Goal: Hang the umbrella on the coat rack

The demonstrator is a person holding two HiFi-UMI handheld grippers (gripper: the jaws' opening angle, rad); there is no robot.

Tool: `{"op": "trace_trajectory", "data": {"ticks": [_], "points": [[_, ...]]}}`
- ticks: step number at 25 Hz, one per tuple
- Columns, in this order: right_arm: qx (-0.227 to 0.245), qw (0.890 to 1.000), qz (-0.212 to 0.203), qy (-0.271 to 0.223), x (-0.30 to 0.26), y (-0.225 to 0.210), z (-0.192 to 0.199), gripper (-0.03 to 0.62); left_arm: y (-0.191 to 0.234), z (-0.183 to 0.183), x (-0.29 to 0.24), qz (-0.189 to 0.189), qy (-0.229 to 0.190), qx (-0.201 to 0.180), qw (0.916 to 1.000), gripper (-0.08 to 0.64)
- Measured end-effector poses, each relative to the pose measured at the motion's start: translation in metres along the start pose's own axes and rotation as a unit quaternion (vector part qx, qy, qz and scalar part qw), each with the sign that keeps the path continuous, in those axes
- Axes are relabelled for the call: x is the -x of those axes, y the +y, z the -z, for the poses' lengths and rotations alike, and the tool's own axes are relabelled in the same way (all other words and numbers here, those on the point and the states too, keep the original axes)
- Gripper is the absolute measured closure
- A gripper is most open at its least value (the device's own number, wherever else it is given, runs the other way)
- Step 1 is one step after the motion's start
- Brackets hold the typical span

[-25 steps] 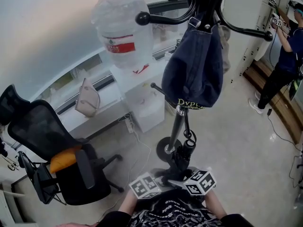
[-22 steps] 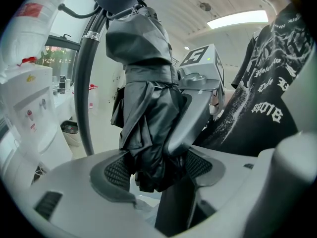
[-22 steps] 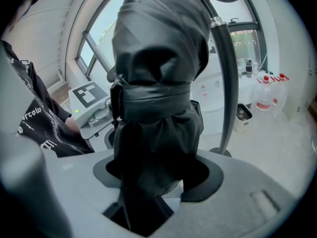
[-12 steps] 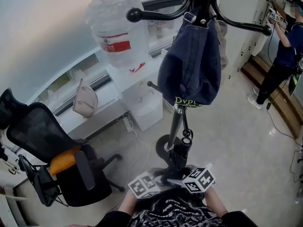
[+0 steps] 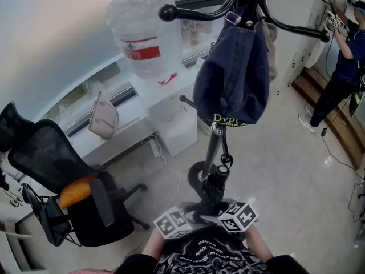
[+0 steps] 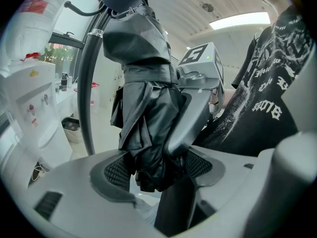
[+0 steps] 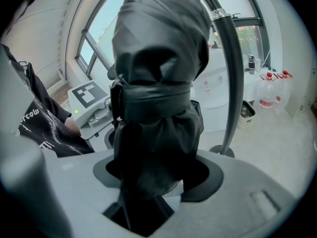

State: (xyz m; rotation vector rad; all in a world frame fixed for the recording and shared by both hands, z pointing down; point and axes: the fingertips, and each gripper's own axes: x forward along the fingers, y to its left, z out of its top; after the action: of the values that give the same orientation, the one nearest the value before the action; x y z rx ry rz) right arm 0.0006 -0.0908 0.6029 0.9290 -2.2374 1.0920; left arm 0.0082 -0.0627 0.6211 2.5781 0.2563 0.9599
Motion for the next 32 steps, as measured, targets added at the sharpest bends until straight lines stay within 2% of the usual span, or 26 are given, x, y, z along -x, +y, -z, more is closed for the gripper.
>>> {"op": "trace_trajectory", "data": {"ticks": [15, 32], "points": [[-0.003, 1.000, -0.014, 0.003, 0.003, -0.006, -0.004, 0.321, 0.004, -0.006, -0.002, -0.007, -0.005, 0.009, 0.9999, 0.239], [-0.004, 1.000, -0.007, 0.012, 0.000, -0.019, -0.009, 0.321, 0.017, -0.012, -0.008, -0.005, -0.010, 0.014, 0.9998, 0.239]]}}
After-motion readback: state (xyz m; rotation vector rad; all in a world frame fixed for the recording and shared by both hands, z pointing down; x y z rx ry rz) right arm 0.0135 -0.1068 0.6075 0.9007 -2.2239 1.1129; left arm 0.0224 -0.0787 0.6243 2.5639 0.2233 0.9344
